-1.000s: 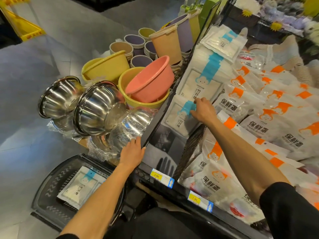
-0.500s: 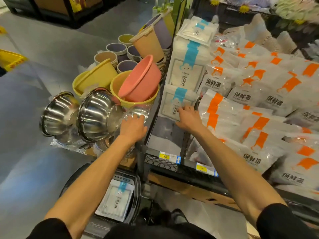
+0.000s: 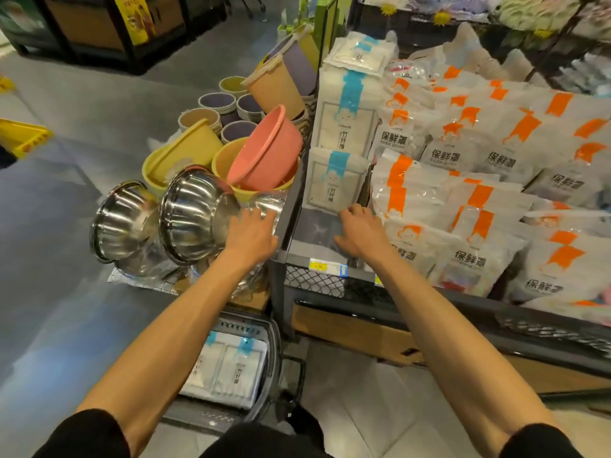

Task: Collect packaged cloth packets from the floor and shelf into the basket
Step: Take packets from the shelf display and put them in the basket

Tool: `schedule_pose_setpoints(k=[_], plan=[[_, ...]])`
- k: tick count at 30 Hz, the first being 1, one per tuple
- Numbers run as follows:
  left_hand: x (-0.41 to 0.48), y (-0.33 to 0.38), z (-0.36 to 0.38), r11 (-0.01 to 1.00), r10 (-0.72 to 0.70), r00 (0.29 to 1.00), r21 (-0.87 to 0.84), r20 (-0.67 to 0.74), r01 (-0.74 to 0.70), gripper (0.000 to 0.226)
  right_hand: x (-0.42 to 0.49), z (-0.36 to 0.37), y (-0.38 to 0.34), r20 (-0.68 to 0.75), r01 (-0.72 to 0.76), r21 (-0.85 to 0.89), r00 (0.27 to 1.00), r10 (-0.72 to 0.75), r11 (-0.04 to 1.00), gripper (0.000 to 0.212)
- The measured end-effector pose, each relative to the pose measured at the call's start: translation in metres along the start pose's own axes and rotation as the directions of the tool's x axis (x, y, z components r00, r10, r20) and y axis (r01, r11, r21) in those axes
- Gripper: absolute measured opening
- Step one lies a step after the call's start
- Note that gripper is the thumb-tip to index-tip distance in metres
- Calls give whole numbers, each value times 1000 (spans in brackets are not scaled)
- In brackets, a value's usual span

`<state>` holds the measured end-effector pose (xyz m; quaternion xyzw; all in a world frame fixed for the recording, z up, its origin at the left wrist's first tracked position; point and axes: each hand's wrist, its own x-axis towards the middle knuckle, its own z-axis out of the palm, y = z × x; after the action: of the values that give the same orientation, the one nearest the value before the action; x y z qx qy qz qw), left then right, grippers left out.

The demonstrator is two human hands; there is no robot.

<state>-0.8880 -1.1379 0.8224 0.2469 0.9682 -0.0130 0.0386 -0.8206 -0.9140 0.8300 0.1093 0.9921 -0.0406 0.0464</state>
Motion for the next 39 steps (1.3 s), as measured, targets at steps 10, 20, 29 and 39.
schedule_pose_setpoints(k=[10,20,29,39], plan=[[-106,-49,14,997,-19,998,72,59,14,54,-94,44,-79,69,60,83,995,-66,995,47],[-151,-116,39,999,-33,995,-21,91,35,46,-119,56,-150,85,89,138,991,-101,986,42],[-159,-221,87,999,33,992,-34,120,-29,45,-119,103,-239,204,-2,34,979,-5,999,47],[-145,-295,214,992,58,981,-122,184,-36,45,-101,231,-282,262,-182,98,953,151,978,57]])
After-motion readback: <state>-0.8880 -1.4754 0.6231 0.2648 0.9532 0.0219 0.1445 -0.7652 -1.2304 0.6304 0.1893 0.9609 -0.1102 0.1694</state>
